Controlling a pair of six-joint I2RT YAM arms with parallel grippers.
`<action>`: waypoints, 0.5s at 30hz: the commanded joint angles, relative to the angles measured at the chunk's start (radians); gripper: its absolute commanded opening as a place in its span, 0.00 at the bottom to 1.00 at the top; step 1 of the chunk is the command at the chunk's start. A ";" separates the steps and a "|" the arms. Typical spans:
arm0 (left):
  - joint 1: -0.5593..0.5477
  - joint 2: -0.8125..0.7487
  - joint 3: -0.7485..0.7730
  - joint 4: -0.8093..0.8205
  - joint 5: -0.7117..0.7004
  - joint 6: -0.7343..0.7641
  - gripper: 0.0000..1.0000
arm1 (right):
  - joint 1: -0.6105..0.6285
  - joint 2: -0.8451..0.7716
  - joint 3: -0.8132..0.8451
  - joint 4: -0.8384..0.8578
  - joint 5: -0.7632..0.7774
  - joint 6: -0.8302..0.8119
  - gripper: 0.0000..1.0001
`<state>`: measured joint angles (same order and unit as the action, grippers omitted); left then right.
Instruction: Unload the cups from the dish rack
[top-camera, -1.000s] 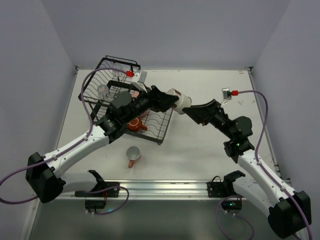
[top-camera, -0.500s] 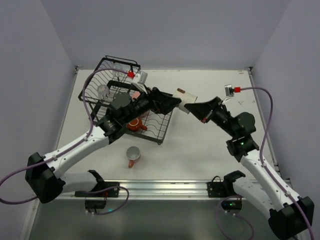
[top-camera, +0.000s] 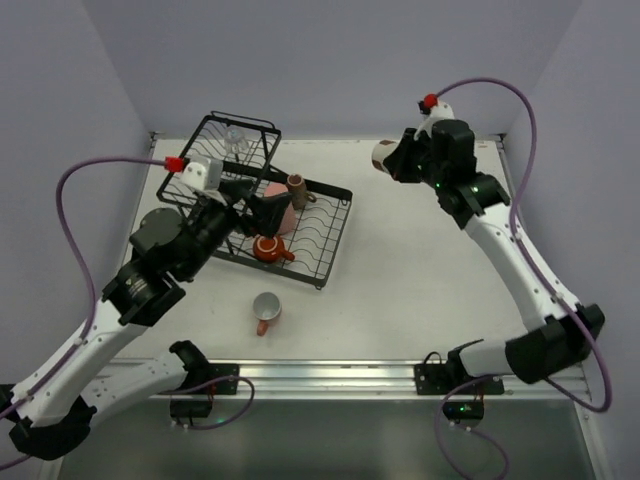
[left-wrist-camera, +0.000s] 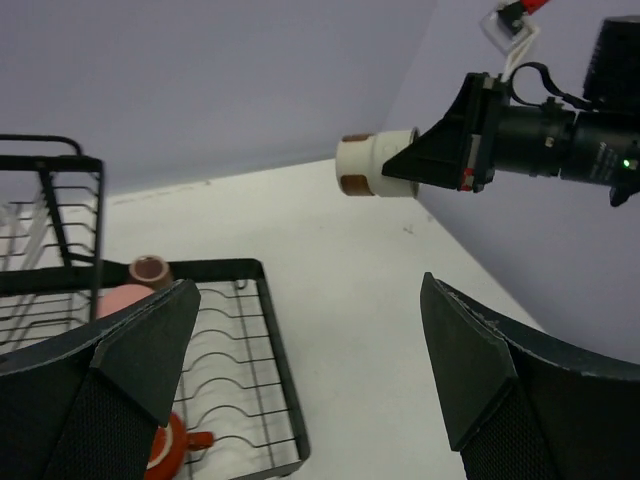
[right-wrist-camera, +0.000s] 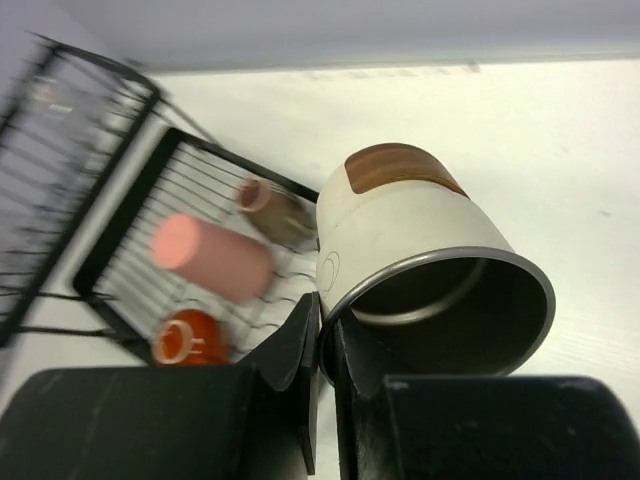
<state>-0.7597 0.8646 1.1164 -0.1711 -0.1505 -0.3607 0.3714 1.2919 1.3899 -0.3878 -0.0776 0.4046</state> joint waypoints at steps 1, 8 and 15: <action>0.000 -0.090 -0.052 -0.175 -0.144 0.161 1.00 | -0.023 0.170 0.159 -0.256 0.168 -0.161 0.00; 0.000 -0.294 -0.210 -0.159 -0.175 0.180 1.00 | -0.042 0.614 0.541 -0.499 0.308 -0.249 0.00; 0.000 -0.305 -0.271 -0.140 -0.175 0.171 1.00 | -0.049 0.937 0.957 -0.700 0.314 -0.338 0.00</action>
<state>-0.7597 0.5632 0.8597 -0.3309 -0.3138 -0.2153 0.3260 2.1761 2.2066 -0.9554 0.1978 0.1459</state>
